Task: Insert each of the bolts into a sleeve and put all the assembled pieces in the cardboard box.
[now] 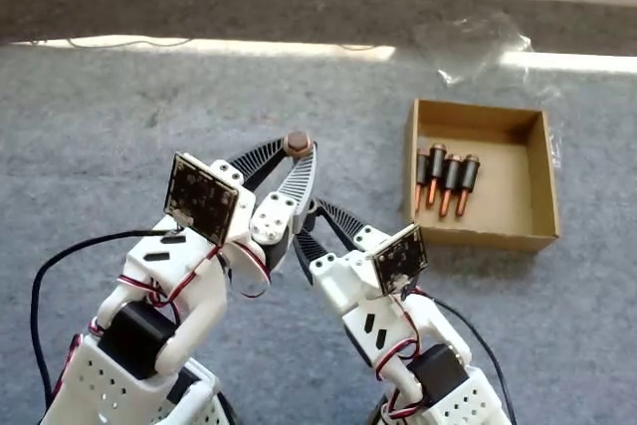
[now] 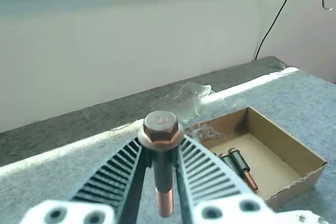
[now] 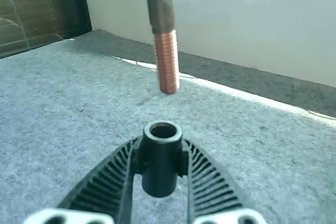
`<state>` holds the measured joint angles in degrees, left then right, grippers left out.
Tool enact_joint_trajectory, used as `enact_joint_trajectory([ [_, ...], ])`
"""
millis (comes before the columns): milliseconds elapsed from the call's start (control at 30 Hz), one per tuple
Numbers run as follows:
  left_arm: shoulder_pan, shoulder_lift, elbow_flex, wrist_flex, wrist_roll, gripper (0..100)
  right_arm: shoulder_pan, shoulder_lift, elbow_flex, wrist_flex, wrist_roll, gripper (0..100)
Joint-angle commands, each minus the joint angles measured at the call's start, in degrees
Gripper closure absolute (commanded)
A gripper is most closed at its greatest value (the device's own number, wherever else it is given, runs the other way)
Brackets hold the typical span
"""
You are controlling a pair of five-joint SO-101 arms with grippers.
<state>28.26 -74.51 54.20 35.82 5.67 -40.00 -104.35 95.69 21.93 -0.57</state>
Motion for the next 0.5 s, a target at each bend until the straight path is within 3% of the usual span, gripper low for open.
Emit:
enact_joint_trajectory([
  [0,1.36,-1.27,-3.3,2.29,-0.35,100,1.01,-0.57,7.69,-0.04,-0.53,99.5],
  [133,4.0,-1.27,-3.47,3.96,-0.44,100,1.01,-0.57,7.69,-0.04,-0.09,99.5],
  [300,3.91,-1.27,-3.56,4.13,-0.53,100,0.84,-0.57,7.69,-0.04,9.32,99.5],
  [467,3.91,-1.27,-3.56,4.13,-0.53,100,0.84,-0.57,7.69,-0.22,9.41,99.5],
])
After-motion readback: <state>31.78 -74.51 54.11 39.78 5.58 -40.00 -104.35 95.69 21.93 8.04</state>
